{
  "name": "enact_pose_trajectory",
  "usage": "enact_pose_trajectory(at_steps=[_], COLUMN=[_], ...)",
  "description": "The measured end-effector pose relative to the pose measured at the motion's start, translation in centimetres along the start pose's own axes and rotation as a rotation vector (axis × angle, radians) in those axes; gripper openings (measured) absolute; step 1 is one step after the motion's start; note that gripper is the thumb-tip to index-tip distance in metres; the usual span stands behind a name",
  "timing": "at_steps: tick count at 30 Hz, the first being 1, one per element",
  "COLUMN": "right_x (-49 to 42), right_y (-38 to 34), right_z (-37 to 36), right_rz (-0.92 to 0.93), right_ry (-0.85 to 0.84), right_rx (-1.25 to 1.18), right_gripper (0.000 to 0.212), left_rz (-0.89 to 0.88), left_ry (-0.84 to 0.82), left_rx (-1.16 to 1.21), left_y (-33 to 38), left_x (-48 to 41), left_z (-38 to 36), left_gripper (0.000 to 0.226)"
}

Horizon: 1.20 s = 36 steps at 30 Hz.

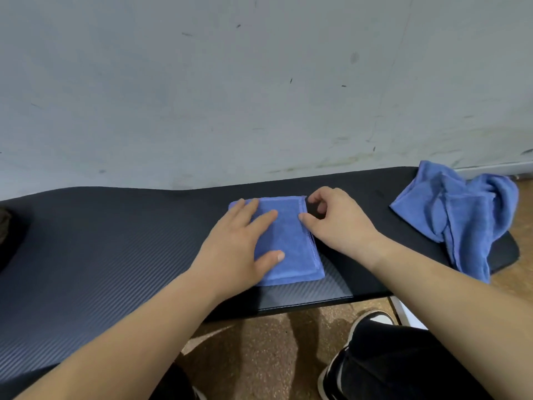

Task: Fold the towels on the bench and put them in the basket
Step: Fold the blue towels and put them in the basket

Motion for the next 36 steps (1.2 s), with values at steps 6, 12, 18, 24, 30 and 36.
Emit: enact_pose_trajectory(at_steps=[6,12,18,24,30,36], right_x=[1.5,2.7,2.9,3.8,3.8,2.7], right_y=[-2.8,0.0,-0.2,-0.8,-2.4,-0.8], right_z=[-0.6,-3.3,-2.9,-3.5,-3.6,-1.3], right_rz=[0.356,0.262,0.264,0.258,0.255,0.191], right_ry=[-0.075,-0.488,-0.521,-0.562,-0.441,-0.338], right_rx=[0.028,0.333,0.309,0.354,0.236,0.134], right_gripper=[0.080,0.082,0.085,0.098,0.100,0.076], left_rz=[0.004,0.227,0.606,0.621,0.466,0.333], left_ry=[-0.092,0.159,-0.111,-0.050,0.031,-0.031], left_rx=[-0.045,0.008,0.059,0.382,0.181,-0.167], left_y=[-0.8,-2.3,-4.2,-3.6,-2.4,0.1], left_x=[0.8,-0.1,0.2,0.1,-0.5,-1.5], left_z=[-2.8,1.0,1.5,2.8,5.7,6.4], left_gripper=[0.084,0.076,0.054,0.032,0.031,0.042])
Point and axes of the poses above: each hand's wrist, its own x-axis away from the middle knuckle, its own z-axis out of the back of the hand, y = z × x, the point moved 6 cm from there along -x, towards the middle knuckle, and after that the axes turned 5 degrees about y, right-handed, at the moved point
